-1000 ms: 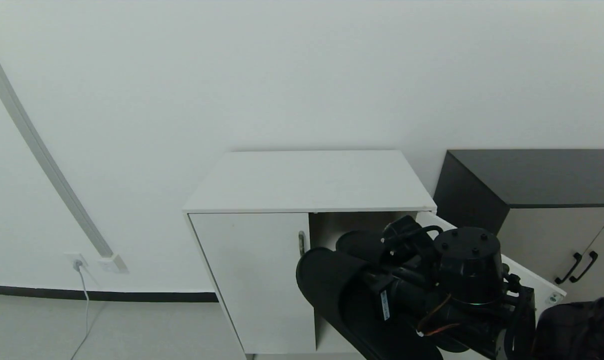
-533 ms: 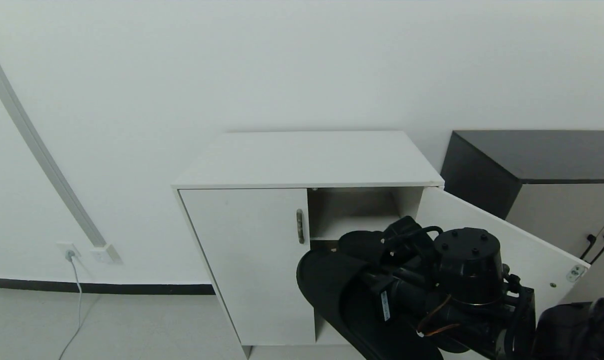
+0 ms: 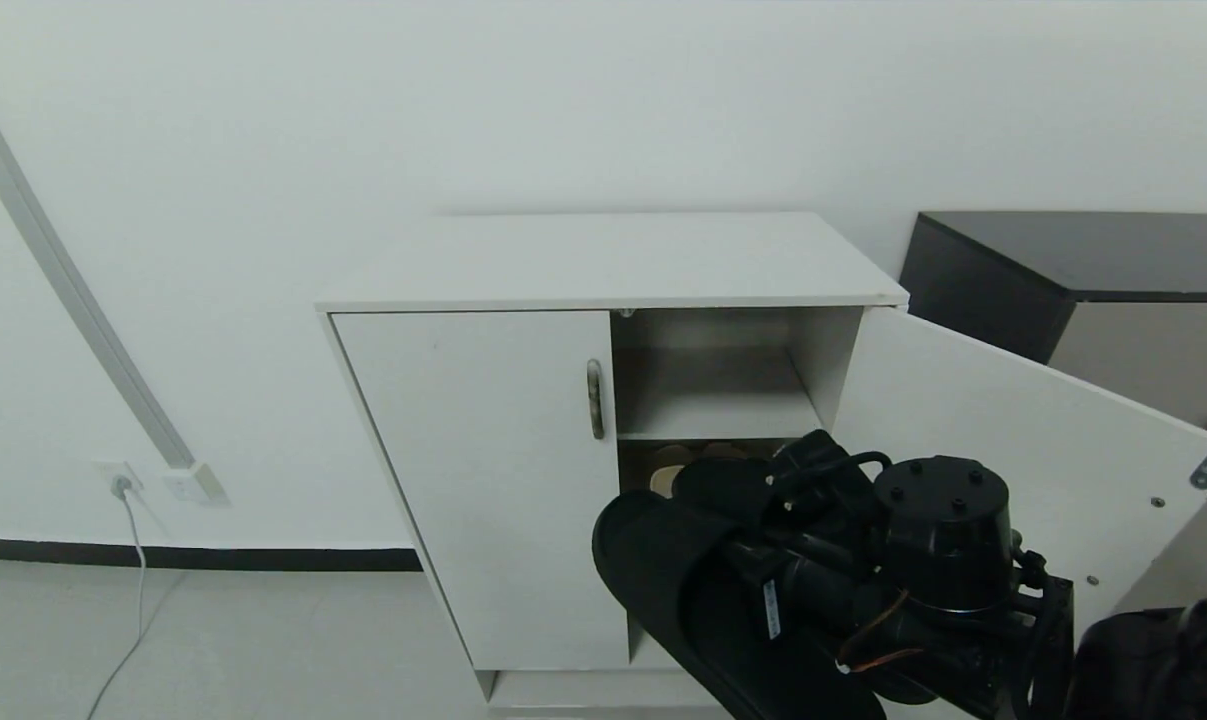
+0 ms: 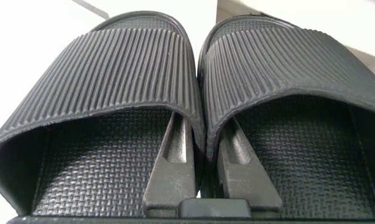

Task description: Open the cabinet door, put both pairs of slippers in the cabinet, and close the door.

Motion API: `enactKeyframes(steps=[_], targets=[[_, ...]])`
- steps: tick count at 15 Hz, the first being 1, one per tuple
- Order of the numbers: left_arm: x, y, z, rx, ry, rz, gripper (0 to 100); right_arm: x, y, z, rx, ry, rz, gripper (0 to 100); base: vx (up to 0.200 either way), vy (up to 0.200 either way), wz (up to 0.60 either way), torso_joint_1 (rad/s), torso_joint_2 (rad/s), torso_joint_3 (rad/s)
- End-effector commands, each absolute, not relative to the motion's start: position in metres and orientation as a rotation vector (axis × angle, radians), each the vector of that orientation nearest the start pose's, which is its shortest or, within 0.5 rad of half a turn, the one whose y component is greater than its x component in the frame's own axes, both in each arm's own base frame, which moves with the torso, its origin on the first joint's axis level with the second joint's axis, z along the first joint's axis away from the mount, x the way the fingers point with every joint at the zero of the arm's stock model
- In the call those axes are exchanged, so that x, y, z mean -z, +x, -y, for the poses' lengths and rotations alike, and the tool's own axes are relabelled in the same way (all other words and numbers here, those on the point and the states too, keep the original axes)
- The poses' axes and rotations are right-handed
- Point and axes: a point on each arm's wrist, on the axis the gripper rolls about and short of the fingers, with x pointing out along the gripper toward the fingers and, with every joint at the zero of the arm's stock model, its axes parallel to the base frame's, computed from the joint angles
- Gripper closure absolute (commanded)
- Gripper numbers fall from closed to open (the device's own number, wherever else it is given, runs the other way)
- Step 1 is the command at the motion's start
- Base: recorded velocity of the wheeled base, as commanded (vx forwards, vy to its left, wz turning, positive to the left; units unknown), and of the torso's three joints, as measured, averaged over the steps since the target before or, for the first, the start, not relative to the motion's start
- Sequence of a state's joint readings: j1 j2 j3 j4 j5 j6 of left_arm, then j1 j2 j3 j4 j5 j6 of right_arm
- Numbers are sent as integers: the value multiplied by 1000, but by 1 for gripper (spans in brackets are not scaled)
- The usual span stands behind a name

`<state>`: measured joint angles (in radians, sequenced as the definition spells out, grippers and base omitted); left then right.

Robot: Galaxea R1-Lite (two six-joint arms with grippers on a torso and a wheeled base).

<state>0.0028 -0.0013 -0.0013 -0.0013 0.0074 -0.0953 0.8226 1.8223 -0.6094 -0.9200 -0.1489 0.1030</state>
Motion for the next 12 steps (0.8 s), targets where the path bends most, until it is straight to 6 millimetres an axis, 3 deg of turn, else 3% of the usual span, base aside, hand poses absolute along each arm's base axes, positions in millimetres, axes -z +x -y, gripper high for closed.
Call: enactKeyframes(steps=[1,12], targets=[[-76,-23,0,-11,-95,4,100,-123,210,-221,-652,-41,-298,100,0,0,0,-163,496,334],[-76,-23,0,-11,-95,4,100,-118,211,-221,-650,-48,-315,100,0,0,0,-97,461,357]])
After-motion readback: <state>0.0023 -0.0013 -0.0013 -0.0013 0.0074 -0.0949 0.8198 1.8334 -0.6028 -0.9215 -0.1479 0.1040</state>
